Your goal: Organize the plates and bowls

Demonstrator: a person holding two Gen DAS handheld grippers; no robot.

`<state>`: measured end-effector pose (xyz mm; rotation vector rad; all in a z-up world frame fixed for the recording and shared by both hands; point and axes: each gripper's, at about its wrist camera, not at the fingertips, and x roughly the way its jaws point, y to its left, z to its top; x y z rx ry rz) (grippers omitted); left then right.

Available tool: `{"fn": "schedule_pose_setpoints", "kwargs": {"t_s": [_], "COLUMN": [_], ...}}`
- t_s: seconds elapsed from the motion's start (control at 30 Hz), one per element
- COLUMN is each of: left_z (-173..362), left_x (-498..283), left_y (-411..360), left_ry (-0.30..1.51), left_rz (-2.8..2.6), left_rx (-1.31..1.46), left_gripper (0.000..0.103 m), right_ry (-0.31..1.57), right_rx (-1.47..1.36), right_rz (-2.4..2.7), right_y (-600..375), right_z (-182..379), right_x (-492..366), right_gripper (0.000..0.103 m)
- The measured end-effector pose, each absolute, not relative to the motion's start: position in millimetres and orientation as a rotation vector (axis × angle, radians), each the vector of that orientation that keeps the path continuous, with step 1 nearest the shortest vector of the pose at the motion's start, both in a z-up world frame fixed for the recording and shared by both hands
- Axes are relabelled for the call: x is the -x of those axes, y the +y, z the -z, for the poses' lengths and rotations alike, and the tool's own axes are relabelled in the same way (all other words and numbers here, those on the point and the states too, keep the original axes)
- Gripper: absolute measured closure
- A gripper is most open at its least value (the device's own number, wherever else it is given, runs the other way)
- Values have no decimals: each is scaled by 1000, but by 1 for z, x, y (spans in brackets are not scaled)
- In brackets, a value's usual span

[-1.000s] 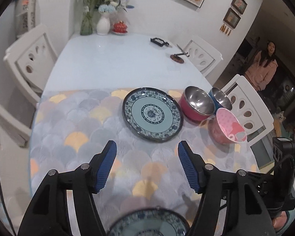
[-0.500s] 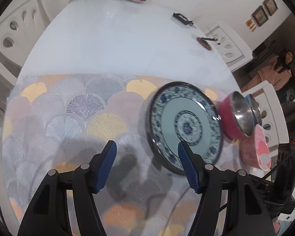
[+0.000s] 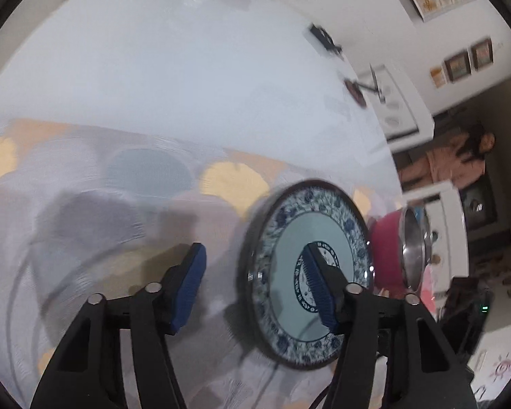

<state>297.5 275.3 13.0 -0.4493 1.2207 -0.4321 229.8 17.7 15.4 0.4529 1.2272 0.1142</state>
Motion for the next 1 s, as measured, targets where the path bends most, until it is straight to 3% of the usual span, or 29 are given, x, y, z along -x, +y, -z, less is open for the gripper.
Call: {"fn": "schedule_pose_setpoints", "kwargs": {"t_s": [0.07, 0.13, 0.17, 0.57, 1.0], "left_z": [-11, -12, -12, -36, -122], "left_x": [-300, -304, -307, -270, -115], "left_y": [262, 253, 251, 267, 339], "left_ry": [1221, 1206, 1210, 1157, 1016], "left_rz": [440, 451, 457, 426, 260], "left_rx": [394, 346, 338, 276, 414], "left_gripper": [55, 59, 63, 68, 68], "right_ry": [1213, 1193, 1178, 1112, 1094], "right_rx": [-414, -381, -355, -116, -109], "right_rz": [-89, -60, -47, -146, -442], "right_y": [23, 26, 27, 50, 103], "right_z": [-17, -17, -17, -40, -114], "right_x": [-231, -231, -230, -214, -104], "right_gripper": [58, 75, 77, 74, 74]}}
